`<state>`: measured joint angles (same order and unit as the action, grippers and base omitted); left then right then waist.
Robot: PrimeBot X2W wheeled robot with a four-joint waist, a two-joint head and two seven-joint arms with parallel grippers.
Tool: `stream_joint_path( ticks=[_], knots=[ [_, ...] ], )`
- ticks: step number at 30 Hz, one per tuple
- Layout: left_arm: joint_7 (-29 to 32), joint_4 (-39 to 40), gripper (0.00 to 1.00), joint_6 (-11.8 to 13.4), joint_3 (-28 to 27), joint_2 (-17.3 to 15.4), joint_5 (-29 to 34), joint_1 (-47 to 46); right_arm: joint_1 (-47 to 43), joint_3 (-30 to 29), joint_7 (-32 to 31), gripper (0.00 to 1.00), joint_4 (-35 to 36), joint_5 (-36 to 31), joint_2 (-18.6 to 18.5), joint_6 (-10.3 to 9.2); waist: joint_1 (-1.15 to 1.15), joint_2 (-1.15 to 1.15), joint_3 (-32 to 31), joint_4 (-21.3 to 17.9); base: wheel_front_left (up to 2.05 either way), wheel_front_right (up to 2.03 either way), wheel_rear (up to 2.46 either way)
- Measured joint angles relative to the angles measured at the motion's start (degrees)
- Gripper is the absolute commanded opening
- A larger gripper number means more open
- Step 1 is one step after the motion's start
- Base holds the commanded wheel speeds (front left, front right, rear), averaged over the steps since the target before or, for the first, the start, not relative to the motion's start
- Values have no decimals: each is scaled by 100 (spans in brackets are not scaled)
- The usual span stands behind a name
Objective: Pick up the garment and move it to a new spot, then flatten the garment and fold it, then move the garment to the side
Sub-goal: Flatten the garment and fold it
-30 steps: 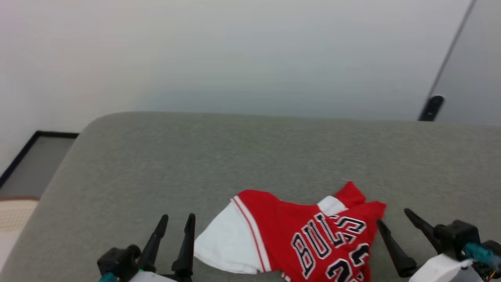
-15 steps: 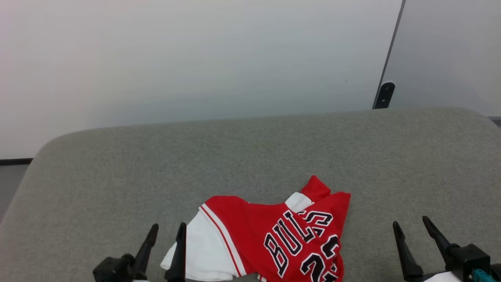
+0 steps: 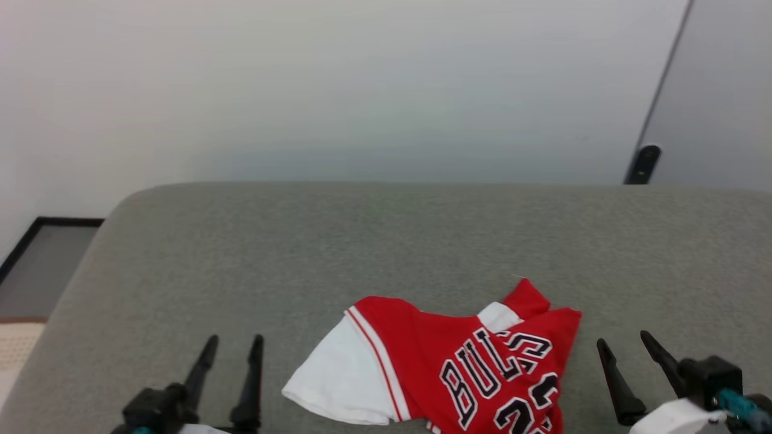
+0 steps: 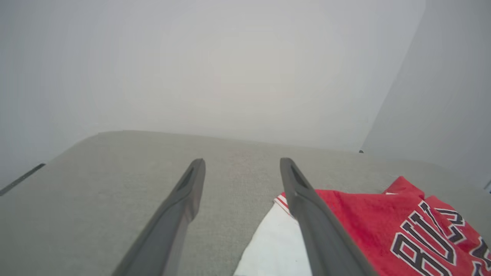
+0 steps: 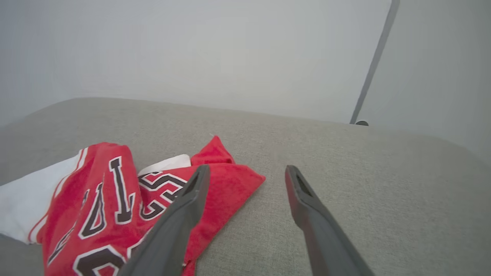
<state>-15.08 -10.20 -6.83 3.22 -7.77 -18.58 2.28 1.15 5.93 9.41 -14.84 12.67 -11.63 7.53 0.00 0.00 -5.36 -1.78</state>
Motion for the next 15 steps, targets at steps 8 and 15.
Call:
stream_joint_path(
  ticks=[8, 15],
  knots=[
    [0, 122, 100, 5, -310, -210, 57, -74, 638, 614, -1012, 100, -141, 688, -610, 0, 0, 0, -24, 465, 0, 0, 0],
    [129, 240, 100, 26, -130, -175, 63, -90, 1489, 1368, -2435, 100, -471, 1301, -1135, 0, 0, 0, -30, 952, 0, 0, 0]
  ],
)
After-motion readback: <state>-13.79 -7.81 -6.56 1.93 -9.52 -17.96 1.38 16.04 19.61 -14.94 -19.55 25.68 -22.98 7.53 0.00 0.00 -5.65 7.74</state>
